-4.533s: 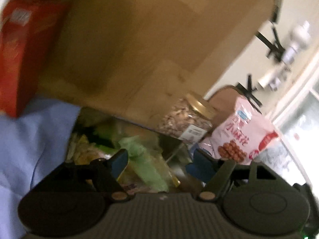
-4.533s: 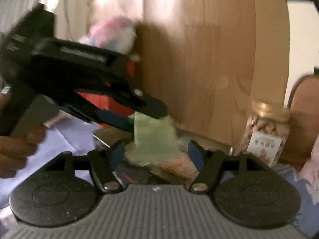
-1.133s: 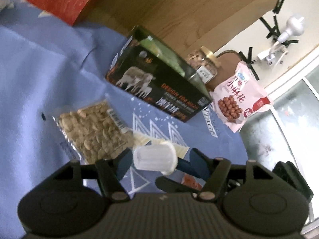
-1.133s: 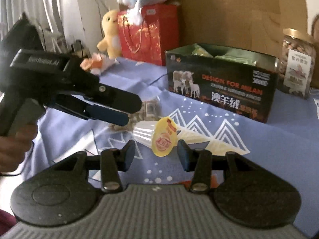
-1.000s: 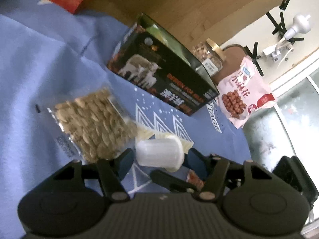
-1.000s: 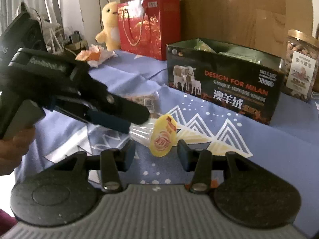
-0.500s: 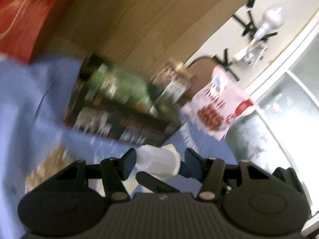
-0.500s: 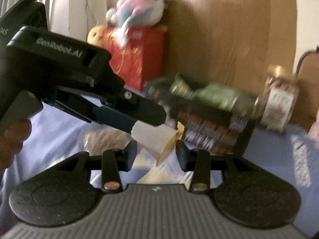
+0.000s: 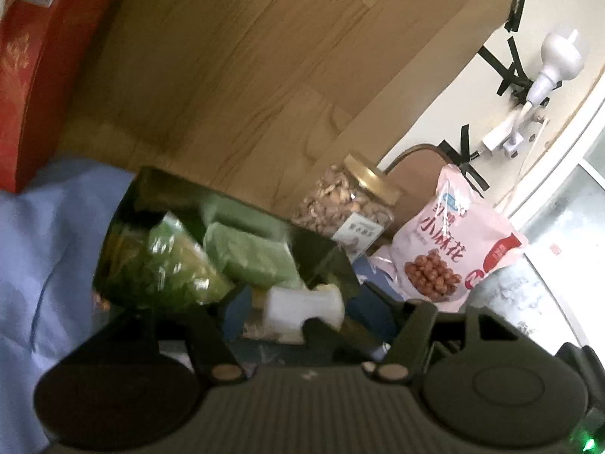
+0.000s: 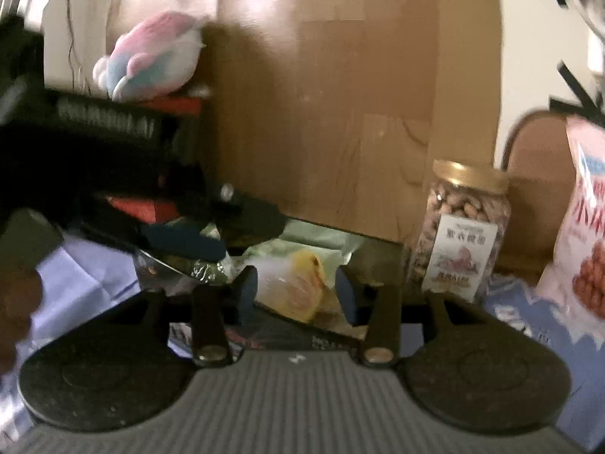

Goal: Organize snacks
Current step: 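Carry the white cup into the black box and open the left tool, then move the left tool to the orange-red snack bag and grasp it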

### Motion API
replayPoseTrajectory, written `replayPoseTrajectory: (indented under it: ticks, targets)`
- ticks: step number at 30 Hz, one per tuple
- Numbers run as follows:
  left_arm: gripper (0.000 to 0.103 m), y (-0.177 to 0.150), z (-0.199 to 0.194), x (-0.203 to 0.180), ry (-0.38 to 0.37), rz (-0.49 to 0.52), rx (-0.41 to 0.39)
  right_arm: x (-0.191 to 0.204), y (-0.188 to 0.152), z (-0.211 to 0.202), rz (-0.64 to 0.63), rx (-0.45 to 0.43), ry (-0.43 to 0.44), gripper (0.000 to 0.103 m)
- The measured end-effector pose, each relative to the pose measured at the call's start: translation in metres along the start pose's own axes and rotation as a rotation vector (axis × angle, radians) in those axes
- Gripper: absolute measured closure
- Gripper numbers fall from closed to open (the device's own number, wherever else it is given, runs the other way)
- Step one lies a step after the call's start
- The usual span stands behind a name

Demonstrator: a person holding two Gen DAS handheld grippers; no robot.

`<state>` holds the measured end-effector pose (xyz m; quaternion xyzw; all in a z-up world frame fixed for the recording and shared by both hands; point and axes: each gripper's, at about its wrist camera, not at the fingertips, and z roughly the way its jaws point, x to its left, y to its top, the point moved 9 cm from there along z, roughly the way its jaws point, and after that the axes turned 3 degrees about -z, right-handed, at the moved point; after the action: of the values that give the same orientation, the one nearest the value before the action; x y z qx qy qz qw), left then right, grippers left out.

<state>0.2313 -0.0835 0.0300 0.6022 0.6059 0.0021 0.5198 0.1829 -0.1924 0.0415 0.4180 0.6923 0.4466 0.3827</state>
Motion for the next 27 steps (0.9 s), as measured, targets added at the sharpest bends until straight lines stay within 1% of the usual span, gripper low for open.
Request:
replayPoseTrajectory:
  ticks: [2,5,6,8,11,14,16,18,20,21,23,24,25,27]
  targets:
    - [0.039,-0.003,-0.011,0.000,-0.019,0.004,-0.010,-0.003,-0.003,-0.011,0.019,-0.006,-0.005,0.053]
    - [0.037,-0.007,-0.042,0.004,-0.040,0.005,-0.052,-0.004,-0.010,-0.031,0.078,-0.020,0.019,0.053]
    - [0.035,-0.008,-0.054,0.007,-0.043,-0.005,-0.066,-0.004,-0.013,-0.036,0.094,-0.024,0.029,0.052]
    - [0.034,-0.014,-0.078,0.021,-0.028,-0.036,-0.090,0.006,-0.022,-0.047,0.111,-0.010,0.056,0.050]
    - [0.033,-0.034,-0.107,0.050,0.021,-0.102,-0.095,0.018,-0.046,-0.056,0.126,0.057,0.124,0.049]
    - [0.033,-0.059,-0.125,0.070,0.043,-0.144,-0.071,0.022,-0.072,-0.064,0.176,0.141,0.186,0.049]
    - [0.033,-0.073,-0.133,0.083,0.082,-0.155,-0.063,0.024,-0.085,-0.067,0.205,0.190,0.212,0.049]
    - [0.033,-0.083,-0.137,0.095,0.095,-0.198,-0.054,0.025,-0.092,-0.075,0.218,0.210,0.218,0.049]
    - [0.033,-0.091,-0.140,0.100,0.063,-0.249,-0.043,0.023,-0.097,-0.084,0.244,0.222,0.230,0.049]
    - [0.033,-0.094,-0.140,0.098,0.042,-0.256,-0.031,0.020,-0.099,-0.089,0.261,0.228,0.229,0.049]
    - [0.033,-0.102,-0.137,0.085,0.010,-0.223,0.008,0.011,-0.106,-0.096,0.300,0.249,0.214,0.049]
    - [0.033,-0.108,-0.132,0.074,-0.016,-0.192,0.042,0.004,-0.110,-0.101,0.321,0.255,0.201,0.049]
    - [0.033,-0.114,-0.128,0.063,-0.046,-0.172,0.074,-0.002,-0.113,-0.106,0.350,0.255,0.196,0.050]
    - [0.033,-0.131,-0.119,0.038,-0.139,-0.137,0.157,-0.011,-0.118,-0.114,0.419,0.254,0.210,0.051]
